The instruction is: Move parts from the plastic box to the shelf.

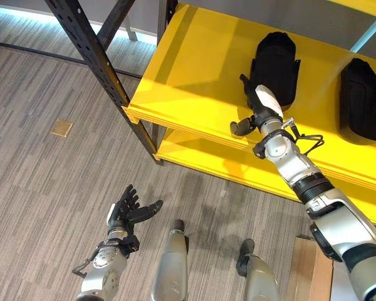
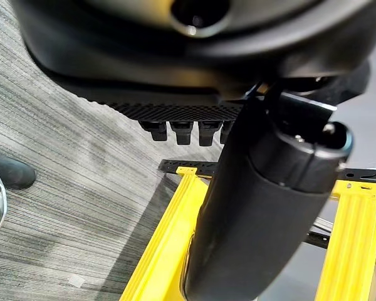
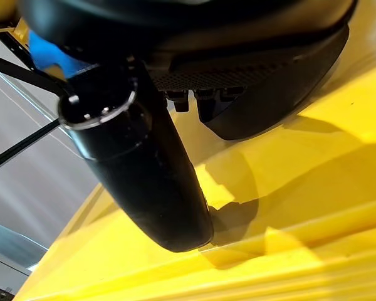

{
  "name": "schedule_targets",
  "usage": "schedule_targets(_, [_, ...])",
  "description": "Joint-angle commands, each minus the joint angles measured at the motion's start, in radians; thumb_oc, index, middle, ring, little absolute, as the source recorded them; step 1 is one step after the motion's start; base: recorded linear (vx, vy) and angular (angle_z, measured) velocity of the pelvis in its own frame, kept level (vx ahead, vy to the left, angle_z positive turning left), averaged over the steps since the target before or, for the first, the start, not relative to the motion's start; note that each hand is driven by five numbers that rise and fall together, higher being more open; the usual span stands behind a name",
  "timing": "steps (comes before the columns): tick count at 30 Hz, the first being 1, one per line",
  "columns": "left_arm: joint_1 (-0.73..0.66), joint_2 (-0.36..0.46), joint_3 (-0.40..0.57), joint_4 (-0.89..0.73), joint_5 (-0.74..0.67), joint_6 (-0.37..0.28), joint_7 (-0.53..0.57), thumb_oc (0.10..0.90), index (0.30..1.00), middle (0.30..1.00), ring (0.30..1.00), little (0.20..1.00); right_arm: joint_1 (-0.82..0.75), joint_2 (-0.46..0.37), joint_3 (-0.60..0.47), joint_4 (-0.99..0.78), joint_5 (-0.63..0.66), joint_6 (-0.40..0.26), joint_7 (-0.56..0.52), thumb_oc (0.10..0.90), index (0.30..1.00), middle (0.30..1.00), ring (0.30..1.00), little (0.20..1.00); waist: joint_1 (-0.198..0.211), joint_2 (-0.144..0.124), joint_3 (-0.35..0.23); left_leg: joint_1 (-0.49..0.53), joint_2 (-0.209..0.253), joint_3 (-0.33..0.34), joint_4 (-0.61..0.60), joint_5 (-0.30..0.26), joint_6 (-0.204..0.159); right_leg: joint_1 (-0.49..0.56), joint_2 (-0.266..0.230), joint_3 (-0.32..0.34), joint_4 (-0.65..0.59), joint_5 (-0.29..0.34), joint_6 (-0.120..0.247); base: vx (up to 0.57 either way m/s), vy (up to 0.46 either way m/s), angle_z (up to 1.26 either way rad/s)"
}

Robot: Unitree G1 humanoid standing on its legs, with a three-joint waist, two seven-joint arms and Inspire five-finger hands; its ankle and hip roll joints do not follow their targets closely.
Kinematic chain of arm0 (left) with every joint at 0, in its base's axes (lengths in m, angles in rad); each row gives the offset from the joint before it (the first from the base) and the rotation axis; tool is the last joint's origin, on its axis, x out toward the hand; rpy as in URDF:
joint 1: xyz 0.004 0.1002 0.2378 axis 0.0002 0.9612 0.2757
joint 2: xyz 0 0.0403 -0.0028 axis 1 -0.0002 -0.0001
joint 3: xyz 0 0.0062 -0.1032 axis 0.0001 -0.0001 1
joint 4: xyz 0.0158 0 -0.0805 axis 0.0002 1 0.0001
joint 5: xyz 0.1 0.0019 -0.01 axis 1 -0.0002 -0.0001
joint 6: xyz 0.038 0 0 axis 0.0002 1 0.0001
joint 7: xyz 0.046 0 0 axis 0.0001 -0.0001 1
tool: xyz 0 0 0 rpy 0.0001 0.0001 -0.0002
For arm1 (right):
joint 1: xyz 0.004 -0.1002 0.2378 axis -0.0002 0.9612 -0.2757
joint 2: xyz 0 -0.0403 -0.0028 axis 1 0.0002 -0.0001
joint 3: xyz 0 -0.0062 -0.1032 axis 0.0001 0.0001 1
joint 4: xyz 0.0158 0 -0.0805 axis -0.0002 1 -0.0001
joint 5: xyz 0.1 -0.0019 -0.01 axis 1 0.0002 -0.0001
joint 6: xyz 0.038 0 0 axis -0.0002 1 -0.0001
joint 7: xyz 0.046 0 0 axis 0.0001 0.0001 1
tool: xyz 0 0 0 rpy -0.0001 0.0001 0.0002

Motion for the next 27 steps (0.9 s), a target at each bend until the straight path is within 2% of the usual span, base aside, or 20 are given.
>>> schedule_targets(1, [0.007, 0.089, 0.005, -0.069, 0.004, -0.082, 0.004, 0.900, 1.000, 1.000, 1.000, 1.000, -0.064, 0.022, -0.031, -0.041, 0.028, -0.061, -0.016, 0.900, 1.000, 1.000, 1.000, 1.000, 0.026, -0.022, -0.058, -0.035, 0.042, -0.050, 0.014, -0.034, 0.003, 0.123, -0.057, 0.024, -0.023, -0.011, 0.042, 0.00, 0.000, 0.00])
schedule_targets(17, [0.008, 0.086, 0.007, -0.067, 0.007, -0.082, 0.009, 0.900, 1.000, 1.000, 1.000, 1.000, -0.068, 0.023, -0.026, -0.048, 0.026, -0.063, -0.018, 0.900, 1.000, 1.000, 1.000, 1.000, 0.024, -0.023, -0.063, -0.034, 0.042, -0.048, 0.022, -0.039, 0.004, 0.124, -0.057, 0.027, -0.024, -0.011, 0.043, 0.00, 0.000, 0.00])
schedule_targets(27, [-0.009, 0.092, -0.008, -0.050, 0.010, -0.078, 0.004, 0.900, 1.000, 1.000, 1.000, 1.000, -0.136, -0.002, -0.029, -0.082, 0.019, -0.067, -0.033, 0.900, 1.000, 1.000, 1.000, 1.000, 0.020, -0.028, -0.075, -0.025, 0.050, -0.043, 0.022, -0.042, 0.001, 0.122, -0.054, 0.032, -0.024, -0.014, 0.044, 0.00, 0.000, 0.00])
